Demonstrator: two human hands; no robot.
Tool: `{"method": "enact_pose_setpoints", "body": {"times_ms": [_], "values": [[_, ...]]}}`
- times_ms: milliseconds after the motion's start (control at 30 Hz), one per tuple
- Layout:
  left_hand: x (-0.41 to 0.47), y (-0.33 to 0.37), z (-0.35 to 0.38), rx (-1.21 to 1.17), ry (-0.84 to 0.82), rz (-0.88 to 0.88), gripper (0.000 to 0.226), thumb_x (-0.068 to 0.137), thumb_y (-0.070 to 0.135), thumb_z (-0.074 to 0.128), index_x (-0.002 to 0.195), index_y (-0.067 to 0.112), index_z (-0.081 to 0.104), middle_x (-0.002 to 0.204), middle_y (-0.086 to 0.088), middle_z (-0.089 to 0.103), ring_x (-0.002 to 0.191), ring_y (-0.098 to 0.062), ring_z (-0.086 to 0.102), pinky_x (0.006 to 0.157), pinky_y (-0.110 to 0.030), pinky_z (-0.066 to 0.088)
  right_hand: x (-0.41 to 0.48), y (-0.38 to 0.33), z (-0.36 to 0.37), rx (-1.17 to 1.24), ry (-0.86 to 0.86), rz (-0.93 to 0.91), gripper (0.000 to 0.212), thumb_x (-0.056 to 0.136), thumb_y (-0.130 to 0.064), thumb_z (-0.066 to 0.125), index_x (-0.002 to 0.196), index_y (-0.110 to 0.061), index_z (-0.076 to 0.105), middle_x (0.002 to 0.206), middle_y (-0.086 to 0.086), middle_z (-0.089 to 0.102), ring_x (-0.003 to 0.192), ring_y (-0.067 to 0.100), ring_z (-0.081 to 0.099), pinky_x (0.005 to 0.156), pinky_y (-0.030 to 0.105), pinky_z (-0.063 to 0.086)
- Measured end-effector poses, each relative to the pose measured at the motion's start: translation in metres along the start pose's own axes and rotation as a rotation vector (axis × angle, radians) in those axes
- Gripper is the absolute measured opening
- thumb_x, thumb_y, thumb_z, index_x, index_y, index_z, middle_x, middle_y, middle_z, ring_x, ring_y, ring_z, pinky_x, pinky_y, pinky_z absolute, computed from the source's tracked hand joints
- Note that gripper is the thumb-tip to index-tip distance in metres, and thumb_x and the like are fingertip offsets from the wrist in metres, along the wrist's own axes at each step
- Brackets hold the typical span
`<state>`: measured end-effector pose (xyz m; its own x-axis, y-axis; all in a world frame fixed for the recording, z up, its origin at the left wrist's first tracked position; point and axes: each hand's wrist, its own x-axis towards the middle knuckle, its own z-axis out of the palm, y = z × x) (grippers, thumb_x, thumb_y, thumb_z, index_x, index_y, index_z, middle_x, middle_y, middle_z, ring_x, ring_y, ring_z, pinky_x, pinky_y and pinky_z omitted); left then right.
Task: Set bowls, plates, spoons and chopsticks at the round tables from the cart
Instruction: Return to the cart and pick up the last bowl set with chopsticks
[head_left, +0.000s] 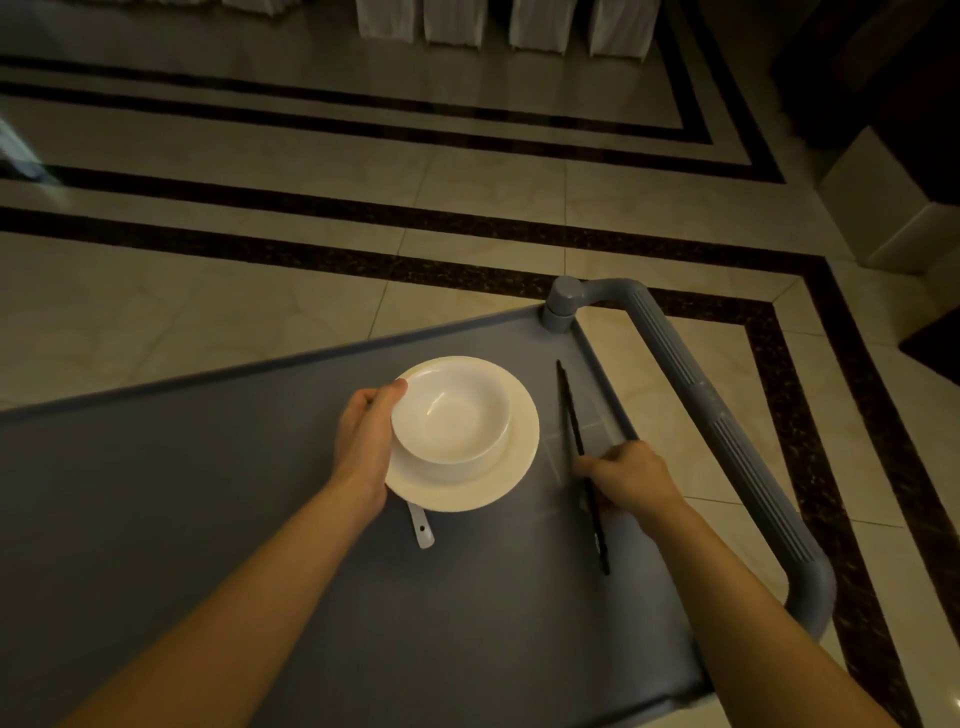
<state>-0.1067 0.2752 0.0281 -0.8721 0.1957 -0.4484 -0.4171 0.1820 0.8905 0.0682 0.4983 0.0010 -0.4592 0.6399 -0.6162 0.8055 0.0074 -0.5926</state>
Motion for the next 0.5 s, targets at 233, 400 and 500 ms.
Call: {"method": "enact_pose_setpoints", "body": {"times_ms": [233, 400, 500], "values": [[0.002, -0.006, -0.029, -0.098, 0.076, -0.018, 0.011, 0.087, 0.043, 0.064, 0.091, 0.034, 0.061, 0.103, 0.001, 0.066, 0.092, -0.023, 0.063, 0.068, -0.036, 0.048, -0.014, -0.009, 0.016, 0.7, -0.238, 0.199, 0.019, 0.097, -0.018, 0.053, 0.087, -0.004, 0.06, 0.071, 0.017, 0.067, 0.061, 0.024, 0.058, 0.066, 0.038, 0.053], [0.001, -0.013, -0.059, -0.107, 0.126, -0.031, 0.011, 0.087, 0.044, 0.065, 0.09, 0.034, 0.06, 0.102, 0.001, 0.066, 0.092, -0.023, 0.063, 0.072, -0.039, 0.051, -0.021, -0.016, 0.038, 0.78, -0.297, 0.216, 0.021, 0.102, -0.002, 0.039, 0.09, -0.003, 0.057, 0.073, 0.012, 0.057, 0.059, 0.015, 0.043, 0.057, 0.027, 0.043], [0.0, -0.017, -0.079, -0.11, 0.144, -0.037, 0.011, 0.087, 0.043, 0.065, 0.091, 0.035, 0.06, 0.103, 0.002, 0.065, 0.092, -0.023, 0.063, 0.069, -0.038, 0.05, -0.027, -0.021, 0.054, 0.775, -0.326, 0.162, 0.022, 0.107, -0.008, 0.037, 0.095, -0.006, 0.055, 0.073, 0.011, 0.056, 0.058, 0.018, 0.048, 0.048, 0.03, 0.055]]}}
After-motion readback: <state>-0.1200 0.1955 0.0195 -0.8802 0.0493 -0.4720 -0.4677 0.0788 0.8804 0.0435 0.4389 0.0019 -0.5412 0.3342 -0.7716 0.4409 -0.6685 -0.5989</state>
